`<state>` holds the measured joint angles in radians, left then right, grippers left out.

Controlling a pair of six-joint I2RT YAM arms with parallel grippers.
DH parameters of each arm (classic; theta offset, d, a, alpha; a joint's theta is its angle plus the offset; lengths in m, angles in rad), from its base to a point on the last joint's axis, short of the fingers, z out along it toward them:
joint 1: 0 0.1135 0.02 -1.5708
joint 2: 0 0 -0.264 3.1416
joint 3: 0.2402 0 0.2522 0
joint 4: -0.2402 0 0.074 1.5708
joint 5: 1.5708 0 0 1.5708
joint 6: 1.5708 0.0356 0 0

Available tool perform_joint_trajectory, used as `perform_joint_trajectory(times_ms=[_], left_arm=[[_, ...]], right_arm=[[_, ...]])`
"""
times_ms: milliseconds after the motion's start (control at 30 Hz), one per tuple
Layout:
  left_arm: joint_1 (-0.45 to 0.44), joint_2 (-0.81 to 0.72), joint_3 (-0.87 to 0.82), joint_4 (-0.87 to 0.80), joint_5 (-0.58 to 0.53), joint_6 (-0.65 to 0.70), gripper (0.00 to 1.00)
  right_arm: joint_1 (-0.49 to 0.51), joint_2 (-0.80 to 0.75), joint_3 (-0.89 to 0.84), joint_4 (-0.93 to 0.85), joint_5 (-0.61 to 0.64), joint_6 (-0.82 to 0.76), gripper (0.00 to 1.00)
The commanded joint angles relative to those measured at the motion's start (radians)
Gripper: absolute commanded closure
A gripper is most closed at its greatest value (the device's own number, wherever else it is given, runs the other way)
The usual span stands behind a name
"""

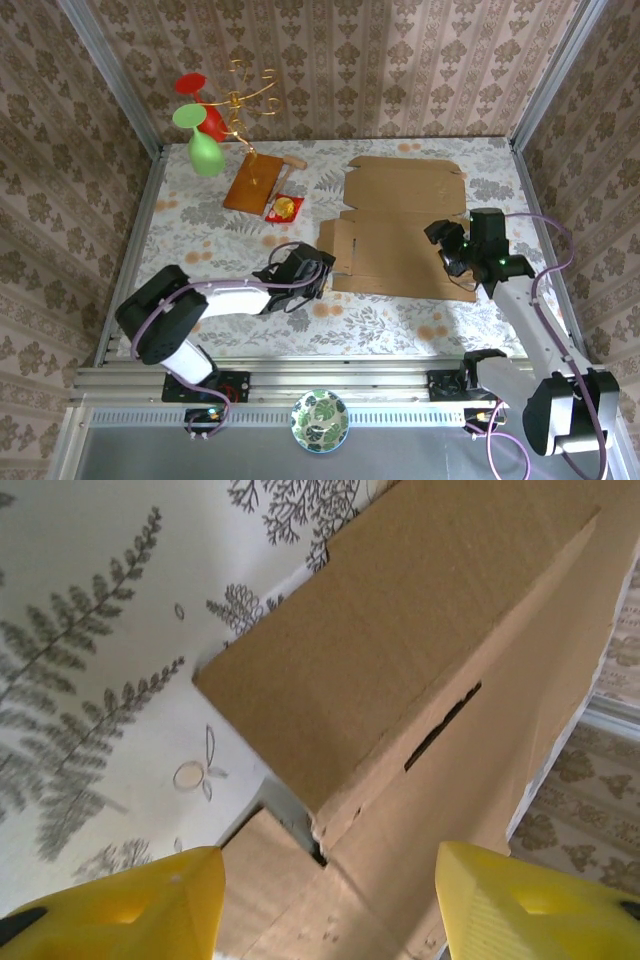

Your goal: Fold the paper box

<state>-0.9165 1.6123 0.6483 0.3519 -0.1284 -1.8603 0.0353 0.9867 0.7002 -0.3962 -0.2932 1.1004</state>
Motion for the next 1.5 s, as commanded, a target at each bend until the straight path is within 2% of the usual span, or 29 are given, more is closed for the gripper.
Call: perform_joint_trajectory(times_ms=[0,133,233,533,667,833,1000,1167,1333,1467], left_arm=[[-0.008,0.016,-0.006,0.078,-0.088,-0.022,0.43],[-0.007,0.050,-0.009,0.115,-0.105,-0.020,0.47],[-0.007,0.091,-0.006,0.174,-0.097,-0.024,0.55],[-0.003,0.119,0.006,0.168,-0.088,-0.037,0.59],[0.001,0.145,0.014,0.211,-0.088,-0.033,0.72],[0.006,0.154,0.014,0.301,-0.117,-0.015,1.00],[0.005,0.082,0.049,0.292,-0.149,0.004,1.00],[0.001,0.037,0.094,0.251,-0.147,-0.030,1.00],[-0.003,0.018,0.127,0.217,-0.133,-0.059,1.00],[-0.002,-0.002,0.145,0.182,-0.125,-0.056,1.00]], right_arm=[[0.006,-0.024,-0.021,0.006,-0.045,0.026,0.35],[0.012,-0.030,-0.034,0.010,-0.050,0.038,0.35],[0.014,-0.030,-0.048,0.019,-0.056,0.054,0.35],[0.014,-0.062,-0.118,0.050,-0.057,0.129,0.35],[0.014,-0.096,-0.163,0.066,-0.053,0.156,0.35],[0.014,-0.130,-0.203,0.067,-0.052,0.175,0.35],[0.026,-0.179,-0.275,0.087,-0.063,0.282,0.31],[0.107,-0.265,-0.385,0.201,0.016,0.459,0.27],[0.222,-0.227,-0.430,0.338,0.111,0.535,0.21],[0.253,-0.166,-0.445,0.460,0.160,0.543,0.20]])
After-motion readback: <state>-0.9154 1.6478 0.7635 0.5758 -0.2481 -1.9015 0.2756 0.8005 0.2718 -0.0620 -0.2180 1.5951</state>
